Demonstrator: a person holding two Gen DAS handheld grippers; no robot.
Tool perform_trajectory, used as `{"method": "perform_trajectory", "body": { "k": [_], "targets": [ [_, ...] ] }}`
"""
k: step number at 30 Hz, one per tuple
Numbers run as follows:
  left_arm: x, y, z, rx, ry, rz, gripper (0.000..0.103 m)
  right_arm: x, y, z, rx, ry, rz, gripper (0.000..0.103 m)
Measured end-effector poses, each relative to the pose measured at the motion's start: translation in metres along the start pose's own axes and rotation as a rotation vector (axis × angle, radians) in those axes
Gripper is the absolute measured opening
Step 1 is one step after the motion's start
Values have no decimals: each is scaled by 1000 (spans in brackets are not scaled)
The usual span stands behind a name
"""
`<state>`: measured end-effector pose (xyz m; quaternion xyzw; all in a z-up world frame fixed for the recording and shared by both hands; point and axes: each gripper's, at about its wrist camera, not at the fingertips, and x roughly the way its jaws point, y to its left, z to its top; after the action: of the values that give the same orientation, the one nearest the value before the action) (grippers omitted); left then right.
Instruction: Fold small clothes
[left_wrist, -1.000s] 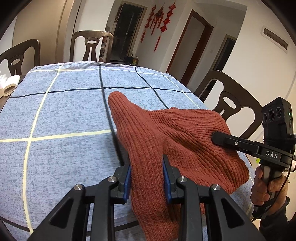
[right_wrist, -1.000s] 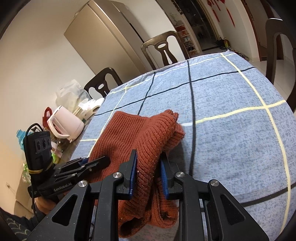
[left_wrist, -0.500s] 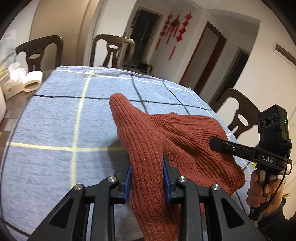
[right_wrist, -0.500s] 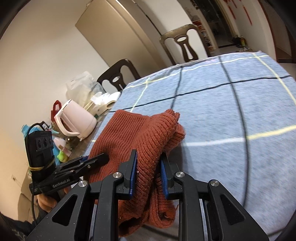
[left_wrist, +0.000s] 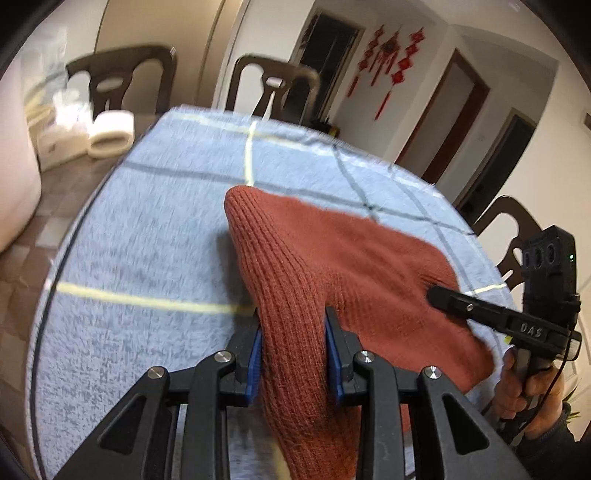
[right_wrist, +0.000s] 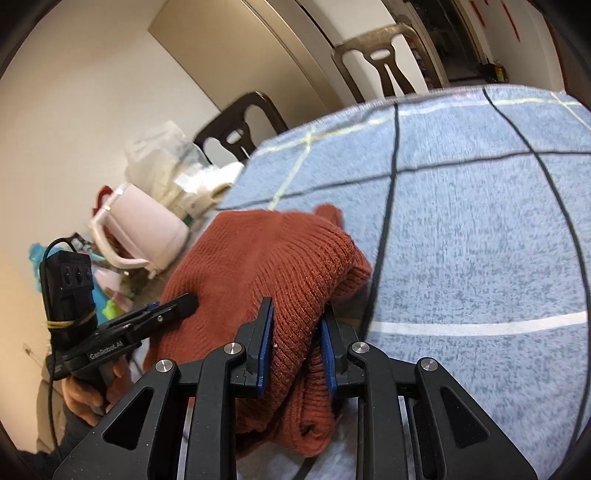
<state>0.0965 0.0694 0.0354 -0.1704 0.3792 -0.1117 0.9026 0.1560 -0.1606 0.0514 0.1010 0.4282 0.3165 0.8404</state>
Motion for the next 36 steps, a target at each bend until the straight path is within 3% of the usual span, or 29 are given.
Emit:
{"method": "perform_trajectory", "body": {
  "k": [3,9,13,15,19,22,28,32,36],
  "targets": [
    [-8,5,-4,-27,-3,2,36,-3,-4,0,22,12,-4,27],
    [-33,-8,7,11,-80,55,35,-34,17,11,-70,-77,-55,27],
    [-8,-20,14,64,-36,62,35,0,20,22,-137,15,-137,15],
    [5,-17,14,68,-13,89,35,18,7,23,-129,54,-181,14],
    [-7,-14,10,49,-27,99,35,11,-4,25,-90,39,-182,13],
    [-28,-19,-3,51,-44,82,35,-12,12,17,-146,20,-191,13],
    [-55,-34,-39,55,-59,42,35,-51,58,-27,-293,42,-95,13],
    [-38,-36,-50,49,-24,70,35,-35,43,-44,-291,99,-181,13],
    [-34,-38,-52,57,-32,98,35,-34,35,-44,-268,82,-175,13]
  ]
}}
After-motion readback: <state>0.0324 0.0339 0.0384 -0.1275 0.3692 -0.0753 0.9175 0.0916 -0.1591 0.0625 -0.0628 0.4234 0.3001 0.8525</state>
